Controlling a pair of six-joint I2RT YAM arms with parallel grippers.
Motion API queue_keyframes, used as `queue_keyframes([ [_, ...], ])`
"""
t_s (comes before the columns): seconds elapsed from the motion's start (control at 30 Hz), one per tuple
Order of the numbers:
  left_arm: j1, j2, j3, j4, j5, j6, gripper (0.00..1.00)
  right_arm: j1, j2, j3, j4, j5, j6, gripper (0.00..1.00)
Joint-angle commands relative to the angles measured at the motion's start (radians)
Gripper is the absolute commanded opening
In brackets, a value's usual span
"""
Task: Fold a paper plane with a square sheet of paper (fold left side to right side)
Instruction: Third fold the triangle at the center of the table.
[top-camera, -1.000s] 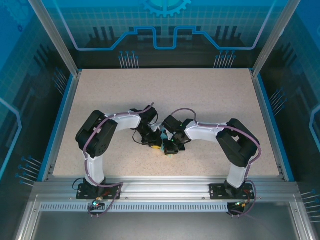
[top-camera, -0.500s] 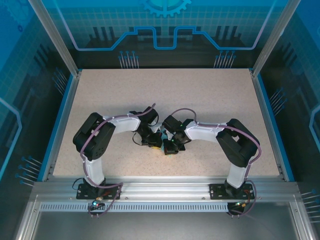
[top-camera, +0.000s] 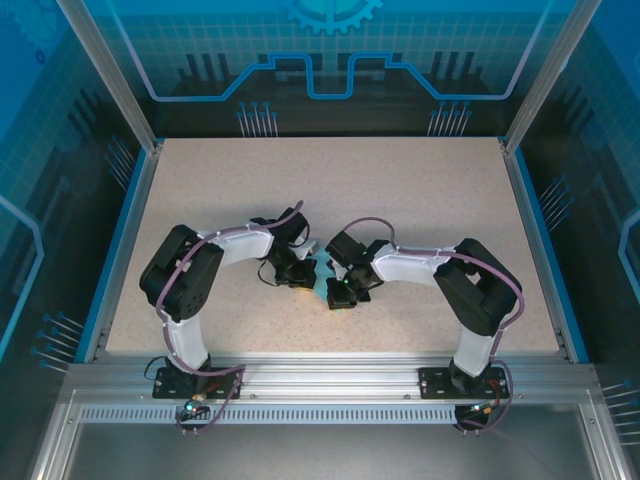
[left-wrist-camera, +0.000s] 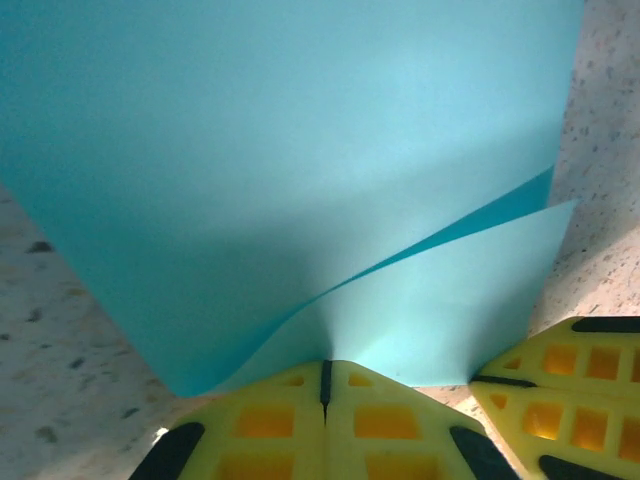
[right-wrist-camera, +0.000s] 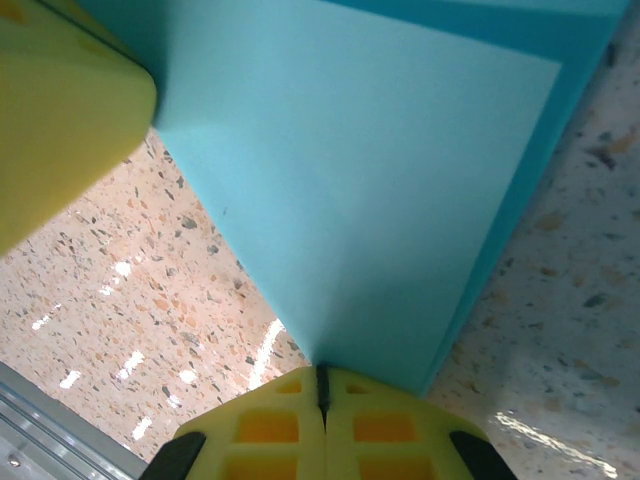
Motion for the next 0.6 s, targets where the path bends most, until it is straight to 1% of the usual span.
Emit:
queue_keyframes([
  [0.0,0.066,-0.005,0.009,-0.053,-0.211,0.047,0.02,-0.003,0.022,-0.064,-0.143,0.037,0.005,0.00],
  [0.2,0.114,-0.011,0.033,-0.082,-0.248,0.081,0.02,-0.011,0.008,-0.069,-0.153,0.036,-0.008,0.00],
  [0.3,0.132,-0.014,0.047,-0.082,-0.242,0.077,0.03,-0.012,0.004,-0.070,-0.148,0.031,-0.010,0.00],
  [0.43,0.136,-0.017,0.073,-0.090,-0.225,0.075,0.04,-0.013,-0.008,-0.065,-0.125,0.031,-0.008,0.00],
  [0.53,0.139,-0.047,0.079,-0.094,-0.202,0.062,0.09,-0.014,-0.037,-0.049,-0.084,0.031,-0.020,0.00],
  [0.57,0.140,-0.065,0.077,-0.094,-0.191,0.052,0.12,-0.014,-0.053,-0.042,-0.071,0.036,-0.026,0.04],
])
